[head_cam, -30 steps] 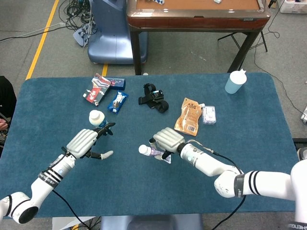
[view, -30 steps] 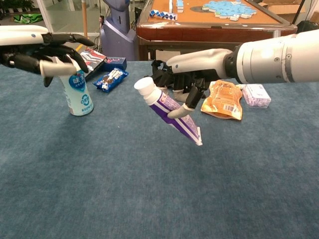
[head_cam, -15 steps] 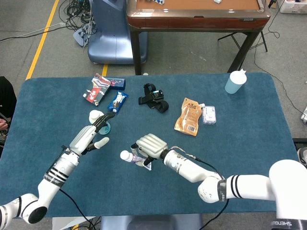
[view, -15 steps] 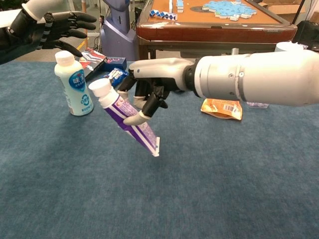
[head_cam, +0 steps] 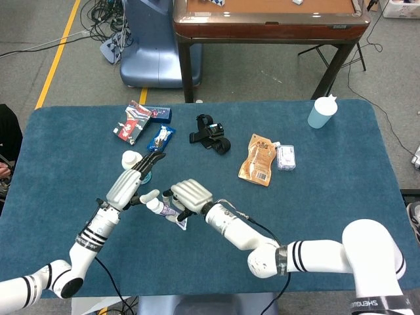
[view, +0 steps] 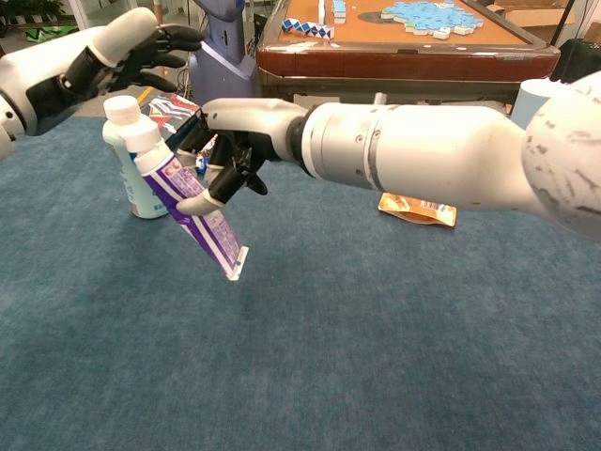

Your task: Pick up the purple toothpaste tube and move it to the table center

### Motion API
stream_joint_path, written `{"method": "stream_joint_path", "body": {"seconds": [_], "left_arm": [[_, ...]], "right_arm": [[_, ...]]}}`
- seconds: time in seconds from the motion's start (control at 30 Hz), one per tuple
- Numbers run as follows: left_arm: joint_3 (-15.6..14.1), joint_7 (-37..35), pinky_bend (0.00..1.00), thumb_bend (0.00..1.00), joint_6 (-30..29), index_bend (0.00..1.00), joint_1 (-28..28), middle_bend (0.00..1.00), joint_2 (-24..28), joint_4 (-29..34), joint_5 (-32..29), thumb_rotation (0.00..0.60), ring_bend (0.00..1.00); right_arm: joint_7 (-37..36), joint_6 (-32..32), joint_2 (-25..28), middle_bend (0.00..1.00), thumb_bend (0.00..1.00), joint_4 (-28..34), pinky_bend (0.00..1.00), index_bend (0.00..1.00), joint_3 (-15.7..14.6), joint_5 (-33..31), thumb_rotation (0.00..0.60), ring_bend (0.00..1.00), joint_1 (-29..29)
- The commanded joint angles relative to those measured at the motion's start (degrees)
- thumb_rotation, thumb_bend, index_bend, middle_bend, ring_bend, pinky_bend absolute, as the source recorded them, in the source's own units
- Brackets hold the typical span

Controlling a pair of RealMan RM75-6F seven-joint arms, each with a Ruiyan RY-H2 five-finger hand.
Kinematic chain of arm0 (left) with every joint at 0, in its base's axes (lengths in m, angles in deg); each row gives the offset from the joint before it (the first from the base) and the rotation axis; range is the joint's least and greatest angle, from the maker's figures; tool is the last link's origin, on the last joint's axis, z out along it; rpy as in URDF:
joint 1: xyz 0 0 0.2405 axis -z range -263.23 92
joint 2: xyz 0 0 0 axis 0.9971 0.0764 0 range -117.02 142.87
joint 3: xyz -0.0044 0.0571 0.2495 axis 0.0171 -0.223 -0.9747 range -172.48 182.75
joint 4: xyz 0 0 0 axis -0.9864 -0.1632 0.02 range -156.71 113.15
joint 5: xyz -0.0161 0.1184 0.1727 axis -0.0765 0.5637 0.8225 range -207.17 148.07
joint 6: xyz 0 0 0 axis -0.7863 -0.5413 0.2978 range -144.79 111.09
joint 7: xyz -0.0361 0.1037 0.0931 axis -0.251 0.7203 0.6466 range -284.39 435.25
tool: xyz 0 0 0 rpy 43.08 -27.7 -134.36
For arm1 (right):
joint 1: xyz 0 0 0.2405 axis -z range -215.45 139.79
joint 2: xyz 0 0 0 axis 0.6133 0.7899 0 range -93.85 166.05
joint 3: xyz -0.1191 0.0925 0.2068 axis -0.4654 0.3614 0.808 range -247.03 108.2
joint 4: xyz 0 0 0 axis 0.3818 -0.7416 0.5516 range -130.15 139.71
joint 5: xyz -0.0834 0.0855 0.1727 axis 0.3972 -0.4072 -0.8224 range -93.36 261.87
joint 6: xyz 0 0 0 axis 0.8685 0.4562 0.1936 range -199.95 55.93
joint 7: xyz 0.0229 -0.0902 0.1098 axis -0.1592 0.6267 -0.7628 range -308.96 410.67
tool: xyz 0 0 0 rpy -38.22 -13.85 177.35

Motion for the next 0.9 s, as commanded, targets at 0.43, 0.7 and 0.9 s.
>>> {"method": "stream_joint_path", "body": {"seconds": [0.43,0.7,0.9], "left_arm": [[-2.2,-0.2,0.08,0.0,-3.6,0.0,0.4,0.0,-4.7,-6.8,5.5,0.0,0.0],[-2.6,-0.4,0.08,0.0,-4.0,0.0,0.3,0.0,-5.5,-8.1,5.7,0.0,0.0],[-3.2,-0.5,0.08,0.0,-3.9,0.0,0.2,0.0,-5.9,-8.9,5.8,0.0,0.0]], "right_arm": [[-0.5,-4.1,-7.0,0.9,1.0,-5.4,0.72,0.98,0.7,3.6,0.6,0.85,1.4],[-1.7,-4.8,-9.3,0.9,1.0,-7.3,0.72,0.98,1.6,4.8,0.6,0.85,2.5],[-2.0,-4.0,-10.3,0.9,1.0,-8.5,0.72,0.98,2.1,5.1,0.6,0.85,2.8]]}}
